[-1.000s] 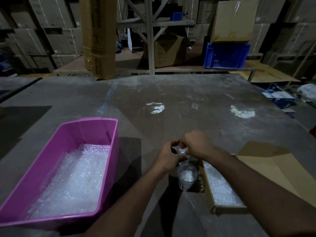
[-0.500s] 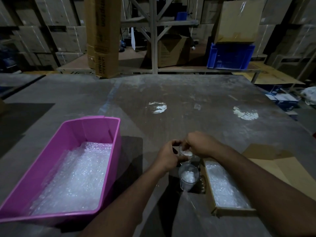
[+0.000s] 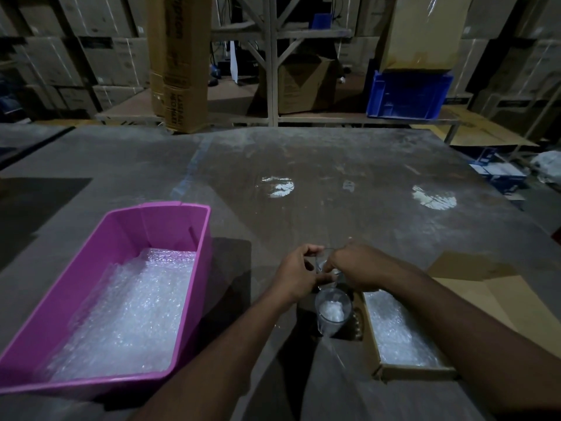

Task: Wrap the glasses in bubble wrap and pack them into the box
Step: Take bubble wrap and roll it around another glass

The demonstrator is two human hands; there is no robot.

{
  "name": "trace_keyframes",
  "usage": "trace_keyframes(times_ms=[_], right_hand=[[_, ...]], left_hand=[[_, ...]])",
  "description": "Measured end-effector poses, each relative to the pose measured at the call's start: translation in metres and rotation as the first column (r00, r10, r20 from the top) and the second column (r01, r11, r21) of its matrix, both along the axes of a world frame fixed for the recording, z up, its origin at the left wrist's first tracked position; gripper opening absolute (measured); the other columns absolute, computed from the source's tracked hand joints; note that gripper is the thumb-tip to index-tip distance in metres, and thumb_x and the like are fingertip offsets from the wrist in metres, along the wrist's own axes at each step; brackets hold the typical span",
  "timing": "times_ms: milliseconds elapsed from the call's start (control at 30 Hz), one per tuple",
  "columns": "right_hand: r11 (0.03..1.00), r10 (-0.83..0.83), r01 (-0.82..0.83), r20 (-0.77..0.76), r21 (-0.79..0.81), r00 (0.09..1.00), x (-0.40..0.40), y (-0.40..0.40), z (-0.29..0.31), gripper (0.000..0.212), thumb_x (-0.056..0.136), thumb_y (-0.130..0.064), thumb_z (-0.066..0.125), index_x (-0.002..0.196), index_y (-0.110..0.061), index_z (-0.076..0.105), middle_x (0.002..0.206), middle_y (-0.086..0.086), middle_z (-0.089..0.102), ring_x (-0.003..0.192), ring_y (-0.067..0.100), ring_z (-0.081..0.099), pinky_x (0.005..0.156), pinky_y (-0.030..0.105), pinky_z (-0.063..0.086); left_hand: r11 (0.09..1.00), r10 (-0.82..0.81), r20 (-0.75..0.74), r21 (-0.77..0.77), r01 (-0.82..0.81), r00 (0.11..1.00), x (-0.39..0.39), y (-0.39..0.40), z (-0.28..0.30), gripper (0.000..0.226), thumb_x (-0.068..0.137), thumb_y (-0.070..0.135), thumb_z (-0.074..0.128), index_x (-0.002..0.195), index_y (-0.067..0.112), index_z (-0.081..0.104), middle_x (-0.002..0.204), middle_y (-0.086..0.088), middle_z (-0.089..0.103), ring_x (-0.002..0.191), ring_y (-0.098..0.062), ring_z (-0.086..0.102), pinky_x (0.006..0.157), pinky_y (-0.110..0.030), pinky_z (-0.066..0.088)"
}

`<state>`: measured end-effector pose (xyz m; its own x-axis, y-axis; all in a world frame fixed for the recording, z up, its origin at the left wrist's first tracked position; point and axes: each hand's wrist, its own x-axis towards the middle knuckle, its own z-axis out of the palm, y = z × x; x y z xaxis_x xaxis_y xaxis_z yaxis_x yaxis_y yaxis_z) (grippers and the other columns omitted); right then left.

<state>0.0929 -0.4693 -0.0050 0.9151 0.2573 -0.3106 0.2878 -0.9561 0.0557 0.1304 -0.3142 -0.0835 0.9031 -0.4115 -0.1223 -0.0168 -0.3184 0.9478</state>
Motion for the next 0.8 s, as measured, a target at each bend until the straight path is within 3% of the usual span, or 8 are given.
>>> trace_keyframes(times_ms=[67, 267, 367, 500, 600, 667, 733, 800], right_hand=[[0.998, 0.022, -0.022, -0.004, -0.053, 1.000, 0.006, 0.004, 0.000, 0.029, 0.088, -0.021, 0.072, 0.116, -0.031, 0.071, 0.114, -0.001, 0.074, 0.110, 0.021, 0.066, 0.121, 0.053, 0.026], [0.996, 0.039, -0.043, -0.052, -0.080, 0.998, 0.009, 0.012, 0.000, 0.015, 0.095, -0.014, 0.062, 0.105, -0.020, 0.072, 0.115, 0.003, 0.072, 0.113, 0.021, 0.063, 0.123, 0.050, 0.015], [0.998, 0.033, -0.036, -0.055, -0.051, 0.998, 0.003, 0.012, 0.002, 0.018, 0.095, -0.011, 0.059, 0.104, -0.018, 0.072, 0.112, 0.005, 0.071, 0.107, 0.024, 0.065, 0.119, 0.047, 0.031], [0.995, -0.057, 0.063, -0.073, 0.075, 0.996, -0.006, 0.006, 0.004, 0.023, 0.091, -0.012, 0.062, 0.104, -0.025, 0.075, 0.103, -0.001, 0.072, 0.090, 0.023, 0.066, 0.080, 0.036, 0.055], [0.961, -0.163, 0.173, -0.060, 0.218, 0.985, -0.010, -0.001, 0.007, 0.027, 0.087, -0.019, 0.069, 0.111, -0.032, 0.075, 0.107, -0.006, 0.075, 0.094, 0.017, 0.068, 0.081, 0.034, 0.057], [0.941, -0.212, 0.207, -0.010, 0.267, 0.977, -0.015, -0.003, 0.014, 0.038, 0.084, -0.014, 0.070, 0.120, -0.027, 0.072, 0.120, -0.007, 0.072, 0.107, 0.014, 0.068, 0.087, 0.030, 0.055], [0.929, -0.253, 0.224, 0.063, 0.293, 0.965, -0.022, -0.004, 0.025, 0.047, 0.085, -0.003, 0.062, 0.125, -0.025, 0.070, 0.129, -0.004, 0.069, 0.111, 0.013, 0.066, 0.090, 0.032, 0.055], [0.905, -0.304, 0.247, 0.120, 0.347, 0.945, -0.034, -0.002, 0.039, 0.049, 0.092, 0.002, 0.050, 0.127, -0.026, 0.069, 0.130, -0.004, 0.068, 0.102, 0.009, 0.067, 0.084, 0.026, 0.055]], left_hand=[[1.000, -0.004, -0.028, -0.011, 0.003, 1.000, -0.001, 0.001, 0.002, 0.064, 0.073, 0.019, 0.091, 0.129, 0.028, 0.060, 0.104, 0.009, 0.057, 0.096, -0.016, 0.060, 0.077, -0.034, 0.061], [1.000, -0.003, -0.014, -0.014, 0.003, 1.000, -0.002, 0.001, 0.004, 0.063, 0.074, 0.016, 0.090, 0.128, 0.026, 0.061, 0.100, 0.008, 0.057, 0.095, -0.022, 0.061, 0.076, -0.040, 0.062], [1.000, -0.002, -0.009, -0.017, 0.002, 1.000, -0.004, 0.001, 0.008, 0.064, 0.074, 0.016, 0.090, 0.130, 0.025, 0.060, 0.099, 0.010, 0.056, 0.097, -0.023, 0.061, 0.078, -0.044, 0.062], [1.000, 0.013, -0.003, -0.027, -0.013, 1.000, -0.009, 0.000, 0.011, 0.063, 0.070, 0.023, 0.093, 0.125, 0.027, 0.062, 0.105, 0.016, 0.058, 0.093, -0.013, 0.057, 0.082, -0.043, 0.061], [0.999, 0.026, -0.003, -0.048, -0.026, 1.000, -0.013, -0.001, 0.016, 0.061, 0.071, 0.022, 0.093, 0.122, 0.029, 0.060, 0.111, 0.017, 0.060, 0.086, -0.004, 0.055, 0.075, -0.027, 0.056], [0.998, 0.041, -0.013, -0.054, -0.042, 0.999, -0.013, -0.001, 0.016, 0.063, 0.070, 0.017, 0.093, 0.123, 0.027, 0.060, 0.109, 0.013, 0.060, 0.085, -0.004, 0.055, 0.076, -0.029, 0.057], [0.997, 0.046, -0.041, -0.056, -0.048, 0.998, -0.014, 0.002, 0.018, 0.069, 0.069, 0.014, 0.093, 0.128, 0.025, 0.060, 0.113, 0.011, 0.059, 0.095, -0.008, 0.058, 0.082, -0.036, 0.061], [0.998, 0.045, -0.055, -0.047, -0.047, 0.998, -0.015, 0.009, 0.023, 0.077, 0.070, 0.012, 0.092, 0.137, 0.024, 0.056, 0.122, 0.008, 0.058, 0.101, -0.007, 0.057, 0.070, -0.026, 0.061]])
